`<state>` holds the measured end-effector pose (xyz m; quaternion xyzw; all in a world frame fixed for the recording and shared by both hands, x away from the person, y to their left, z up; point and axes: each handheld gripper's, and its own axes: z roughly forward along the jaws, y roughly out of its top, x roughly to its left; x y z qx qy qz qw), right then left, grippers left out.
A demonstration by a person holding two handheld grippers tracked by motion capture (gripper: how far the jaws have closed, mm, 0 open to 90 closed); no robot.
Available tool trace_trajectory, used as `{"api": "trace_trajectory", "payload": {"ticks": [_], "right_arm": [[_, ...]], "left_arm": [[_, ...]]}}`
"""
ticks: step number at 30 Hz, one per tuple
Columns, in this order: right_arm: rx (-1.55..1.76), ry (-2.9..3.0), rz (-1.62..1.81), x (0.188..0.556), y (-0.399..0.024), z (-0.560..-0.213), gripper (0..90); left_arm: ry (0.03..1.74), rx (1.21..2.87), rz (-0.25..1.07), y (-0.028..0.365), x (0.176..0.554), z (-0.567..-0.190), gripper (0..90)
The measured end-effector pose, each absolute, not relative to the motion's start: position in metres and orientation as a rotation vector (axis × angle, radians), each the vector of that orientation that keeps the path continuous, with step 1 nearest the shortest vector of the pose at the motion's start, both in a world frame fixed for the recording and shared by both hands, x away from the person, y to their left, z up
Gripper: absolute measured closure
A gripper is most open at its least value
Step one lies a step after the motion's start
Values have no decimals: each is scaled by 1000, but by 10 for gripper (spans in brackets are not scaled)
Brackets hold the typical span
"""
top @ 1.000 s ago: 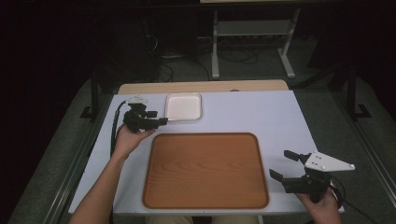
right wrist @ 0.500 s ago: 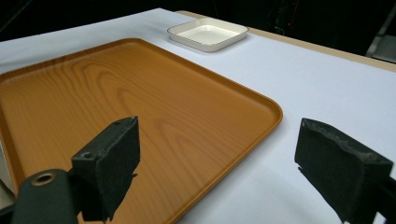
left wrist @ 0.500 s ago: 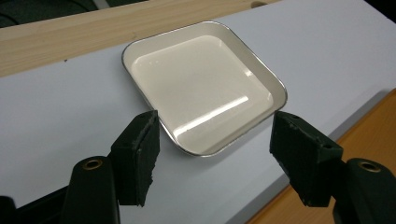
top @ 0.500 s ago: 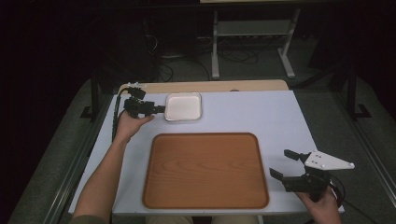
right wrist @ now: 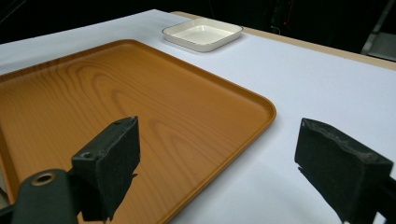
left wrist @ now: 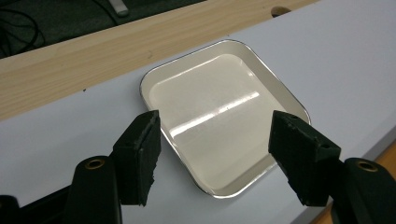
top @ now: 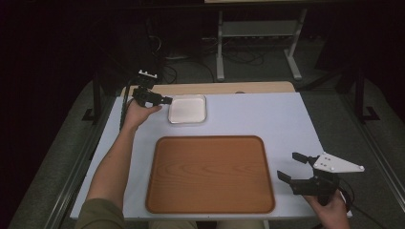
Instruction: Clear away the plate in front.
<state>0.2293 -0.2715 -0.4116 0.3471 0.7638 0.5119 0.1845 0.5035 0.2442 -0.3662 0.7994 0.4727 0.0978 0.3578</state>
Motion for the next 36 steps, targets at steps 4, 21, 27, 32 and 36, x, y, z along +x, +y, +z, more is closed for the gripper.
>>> {"api": "trace_trajectory", "payload": {"ticks": [4,21,27,32,36], "right_arm": [[981,2154,1437,229,-272,-412,134],[964,2169,1423,227,-270,-411,134],[963,2171,1425,228,-270,-412,134],[966,2170,1430,227,-270,-412,134],[965,2174,1430,228,-270,-412,134]], "left_arm": [[1268,2002,165,248,512,-377,341],[1399,2076,180,236,526,-418,420],[1452,2071,170,237,529,-431,484],[1497,2061,171,239,529,-438,543],[1523,2030,145,240,530,-442,615]]}}
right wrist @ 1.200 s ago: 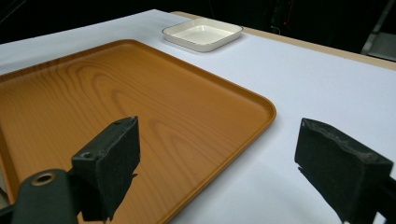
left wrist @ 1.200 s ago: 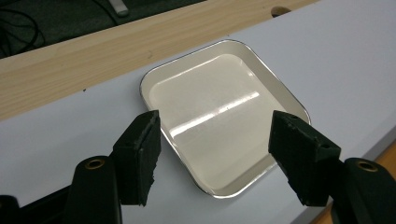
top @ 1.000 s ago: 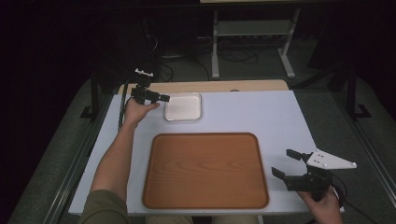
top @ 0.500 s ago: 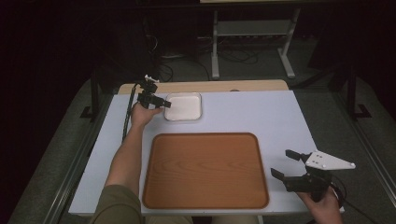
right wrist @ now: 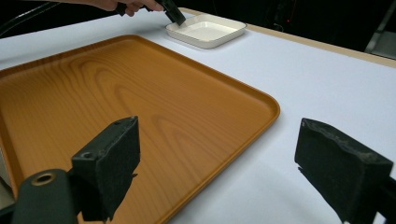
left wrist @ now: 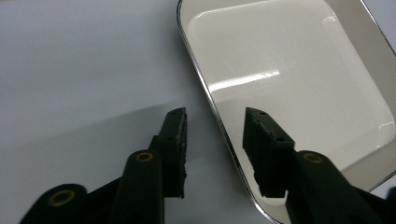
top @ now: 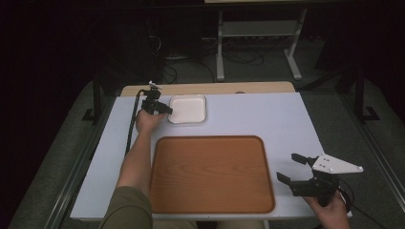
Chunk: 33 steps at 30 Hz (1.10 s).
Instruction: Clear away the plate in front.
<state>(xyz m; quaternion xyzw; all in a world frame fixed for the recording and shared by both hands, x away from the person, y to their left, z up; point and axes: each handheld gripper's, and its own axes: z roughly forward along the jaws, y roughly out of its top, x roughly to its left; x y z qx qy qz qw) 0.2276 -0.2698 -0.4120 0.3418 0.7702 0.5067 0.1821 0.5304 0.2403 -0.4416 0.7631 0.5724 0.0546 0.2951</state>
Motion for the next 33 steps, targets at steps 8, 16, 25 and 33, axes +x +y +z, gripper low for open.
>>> {"api": "trace_trajectory", "payload": {"ticks": [8,16,25,33], "right_arm": [[970,2176,1435,228,-270,-412,134],[971,2170,1441,228,-272,-412,134],[978,2162,1452,226,-273,-412,134],[988,2151,1470,226,-274,-413,132]], "left_arm": [[1572,1993,121,238,532,-446,738],[1596,1927,133,235,531,-449,850],[1592,1809,78,243,525,-455,893],[1574,1788,90,247,521,-448,894]]}}
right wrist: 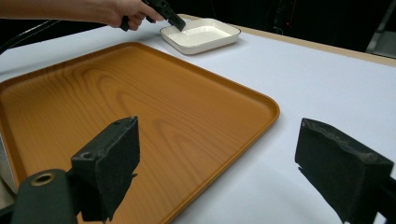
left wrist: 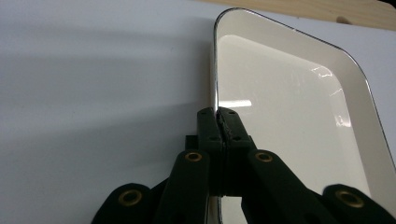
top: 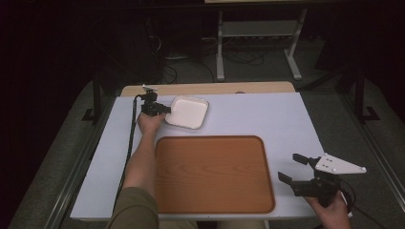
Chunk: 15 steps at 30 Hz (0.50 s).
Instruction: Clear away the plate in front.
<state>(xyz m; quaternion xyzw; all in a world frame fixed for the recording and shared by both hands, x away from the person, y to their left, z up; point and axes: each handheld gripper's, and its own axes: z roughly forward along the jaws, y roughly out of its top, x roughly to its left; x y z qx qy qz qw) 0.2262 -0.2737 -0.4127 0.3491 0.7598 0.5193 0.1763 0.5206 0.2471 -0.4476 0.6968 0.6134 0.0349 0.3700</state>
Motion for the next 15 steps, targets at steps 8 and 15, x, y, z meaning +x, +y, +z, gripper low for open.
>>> {"api": "trace_trajectory", "payload": {"ticks": [8,15], "right_arm": [[987,2151,1480,226,-273,-412,132],[986,2150,1489,224,-272,-411,132]], "left_arm": [[1521,1771,71,249,515,-434,894],[1473,1755,67,251,506,-422,894]]}}
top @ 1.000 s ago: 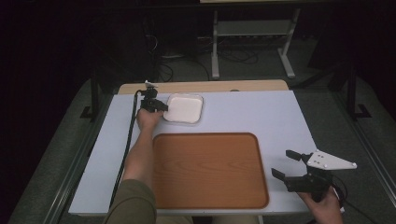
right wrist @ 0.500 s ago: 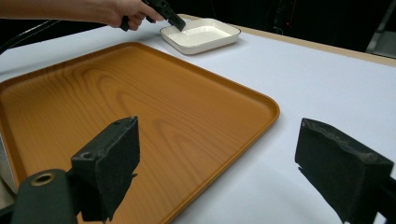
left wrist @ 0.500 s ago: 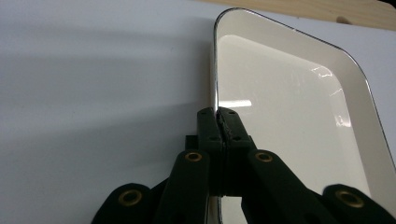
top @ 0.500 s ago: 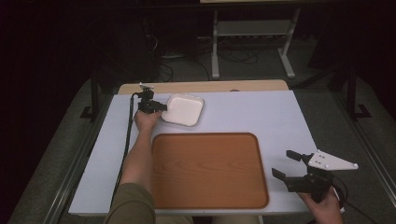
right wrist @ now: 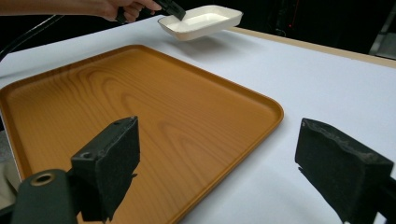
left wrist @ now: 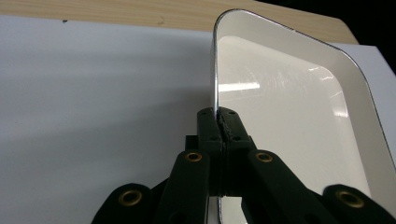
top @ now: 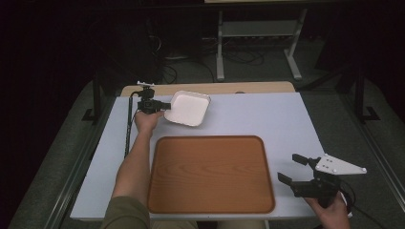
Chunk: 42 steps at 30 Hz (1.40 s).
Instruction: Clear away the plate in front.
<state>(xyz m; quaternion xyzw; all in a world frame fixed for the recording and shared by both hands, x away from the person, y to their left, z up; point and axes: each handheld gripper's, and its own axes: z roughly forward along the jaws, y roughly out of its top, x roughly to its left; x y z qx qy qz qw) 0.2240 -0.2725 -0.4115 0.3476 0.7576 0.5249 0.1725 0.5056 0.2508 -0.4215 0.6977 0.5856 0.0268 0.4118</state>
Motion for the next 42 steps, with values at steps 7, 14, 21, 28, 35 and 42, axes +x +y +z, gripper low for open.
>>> {"api": "trace_trajectory", "payload": {"ticks": [7,14,21,28,35,42], "right_arm": [[984,2147,1499,223,-272,-411,132],[979,2152,1498,223,-271,-411,131],[982,2150,1498,223,-270,-411,131],[980,2150,1496,223,-269,-411,131],[974,2143,1494,222,-269,-409,131],[973,2142,1497,222,-269,-409,131]], "left_arm": [[1461,1739,76,256,493,-412,894],[1440,1717,87,262,483,-401,894],[1412,1709,99,266,474,-388,894],[1386,1711,100,268,464,-379,894],[1367,1709,95,268,456,-375,894],[1349,1711,101,268,447,-369,894]]}}
